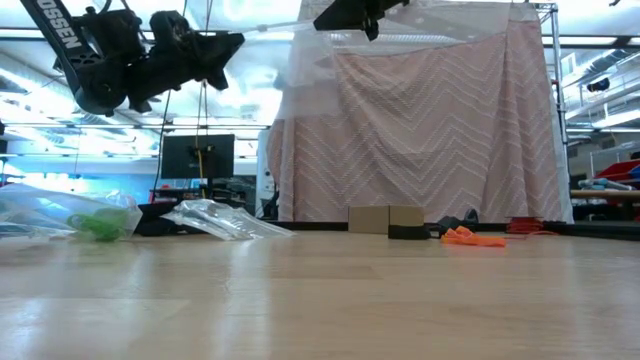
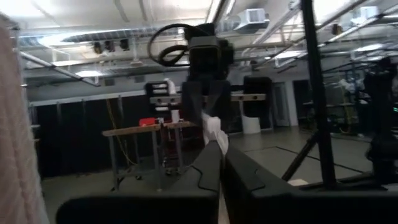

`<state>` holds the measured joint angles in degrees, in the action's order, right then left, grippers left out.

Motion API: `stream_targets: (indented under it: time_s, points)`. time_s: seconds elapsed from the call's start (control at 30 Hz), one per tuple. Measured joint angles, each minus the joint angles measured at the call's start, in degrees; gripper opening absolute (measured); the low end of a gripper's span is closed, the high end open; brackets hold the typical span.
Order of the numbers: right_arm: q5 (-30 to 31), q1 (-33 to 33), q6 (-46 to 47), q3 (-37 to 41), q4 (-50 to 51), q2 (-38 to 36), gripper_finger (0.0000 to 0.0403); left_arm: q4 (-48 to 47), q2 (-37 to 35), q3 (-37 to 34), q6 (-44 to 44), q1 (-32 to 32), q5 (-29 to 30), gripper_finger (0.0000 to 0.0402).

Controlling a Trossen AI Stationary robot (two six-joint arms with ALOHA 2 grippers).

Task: Sort rubber bands
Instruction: Open the transparent zip bag

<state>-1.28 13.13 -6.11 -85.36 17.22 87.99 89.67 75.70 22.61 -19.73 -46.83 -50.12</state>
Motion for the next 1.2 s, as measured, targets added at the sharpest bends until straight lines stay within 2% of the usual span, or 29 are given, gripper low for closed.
stream_targets:
  time_s: [0.17, 0.53, 0.7, 0.83, 1.13, 1.2]
  points:
    - [0.02, 0.00, 0.00, 0.00, 0.01, 0.00, 0.0000, 0.18, 0.00, 0.00, 0.03, 0.03, -1.03, 0.0016]
    - [0.07, 0.00, 0.48, 0.00, 0.07, 0.00, 0.0000, 0.16, 0.00, 0.00, -0.98, 0.03, -0.94, 0.0096]
    - [0.07, 0.00, 0.50, -0.01, 0.05, 0.02, 0.0000, -0.71, 0.00, 0.00, -1.50, 0.03, 0.22, 0.0110]
    - [0.07, 0.00, 0.50, -0.02, 0.08, 0.00, 0.0000, -0.79, 0.00, 0.03, -1.41, 0.00, 1.57, 0.0093]
    - [0.09, 0.00, 0.49, -0.02, 0.22, 0.00, 0.0000, -0.97, 0.00, 0.03, -0.21, 0.03, 2.21, 0.0014]
    - [0.06, 0.00, 0.52, -0.02, 0.45, 0.00, 0.0000, -0.94, 0.00, 0.03, -0.17, 0.03, 2.30, 0.0007]
